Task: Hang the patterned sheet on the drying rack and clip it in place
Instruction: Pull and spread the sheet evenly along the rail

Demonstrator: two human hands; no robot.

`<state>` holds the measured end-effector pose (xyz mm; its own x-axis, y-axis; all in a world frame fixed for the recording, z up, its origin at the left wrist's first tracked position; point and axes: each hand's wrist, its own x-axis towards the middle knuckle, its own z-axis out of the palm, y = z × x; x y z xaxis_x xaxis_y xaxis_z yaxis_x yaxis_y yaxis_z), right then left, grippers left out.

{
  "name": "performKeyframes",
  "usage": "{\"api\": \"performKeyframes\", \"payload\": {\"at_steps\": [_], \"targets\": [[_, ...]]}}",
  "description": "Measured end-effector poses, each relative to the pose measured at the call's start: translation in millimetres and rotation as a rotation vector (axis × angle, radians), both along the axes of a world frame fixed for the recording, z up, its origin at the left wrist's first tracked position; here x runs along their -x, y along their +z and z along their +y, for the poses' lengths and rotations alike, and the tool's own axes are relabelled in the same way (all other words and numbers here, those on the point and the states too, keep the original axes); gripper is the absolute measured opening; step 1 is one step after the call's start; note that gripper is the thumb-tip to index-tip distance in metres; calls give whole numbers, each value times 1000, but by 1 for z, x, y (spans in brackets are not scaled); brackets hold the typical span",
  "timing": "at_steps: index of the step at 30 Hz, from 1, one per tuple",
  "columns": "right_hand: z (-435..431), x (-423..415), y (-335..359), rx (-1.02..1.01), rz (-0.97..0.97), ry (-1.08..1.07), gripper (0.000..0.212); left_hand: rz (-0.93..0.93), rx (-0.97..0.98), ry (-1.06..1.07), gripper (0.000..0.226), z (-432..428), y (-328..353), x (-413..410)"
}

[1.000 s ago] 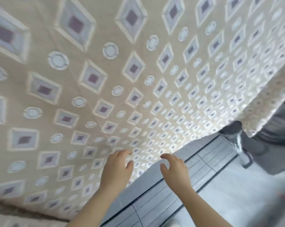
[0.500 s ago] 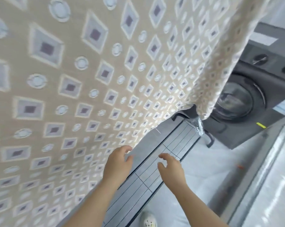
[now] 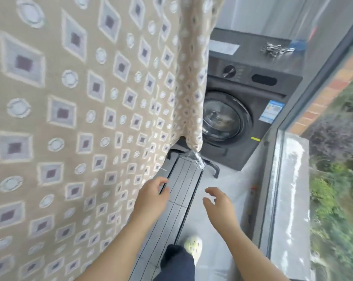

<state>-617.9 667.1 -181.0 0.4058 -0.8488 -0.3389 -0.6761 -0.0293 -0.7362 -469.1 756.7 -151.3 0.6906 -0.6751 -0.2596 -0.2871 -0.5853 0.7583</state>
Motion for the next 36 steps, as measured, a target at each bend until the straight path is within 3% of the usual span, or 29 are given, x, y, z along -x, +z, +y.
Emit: {"api": "performKeyframes", "payload": {"at_steps": [5, 15, 18, 23, 25, 28, 33, 36], "targets": [[-79, -14, -2, 6, -27, -100, 30, -2, 32, -68, 28, -88, -3, -23], [-239, -71, 3, -27, 57, -82, 29, -17, -41, -89, 30, -264, -5, -78], [-267, -83, 0, -59, 32, -65, 26, -53, -140, -74, 41, -297, -7, -91], [-326, -106, -1, -60, 66, 87, 35, -108, -178, 80, 89, -353, -1, -103], [-352, -118, 1, -56, 92, 186, 40, -202, -202, 152, 82, -377, 4, -107], [-382, -137, 5, 5, 202, 412, 53, -346, -221, 258, 49, -406, 16, -112], [-408, -176, 17, 124, 242, 623, 75, -243, -239, 343, 37, -423, 30, -113], [-414, -191, 20, 201, 234, 702, 49, -185, -260, 330, 34, -420, 36, -113]]}}
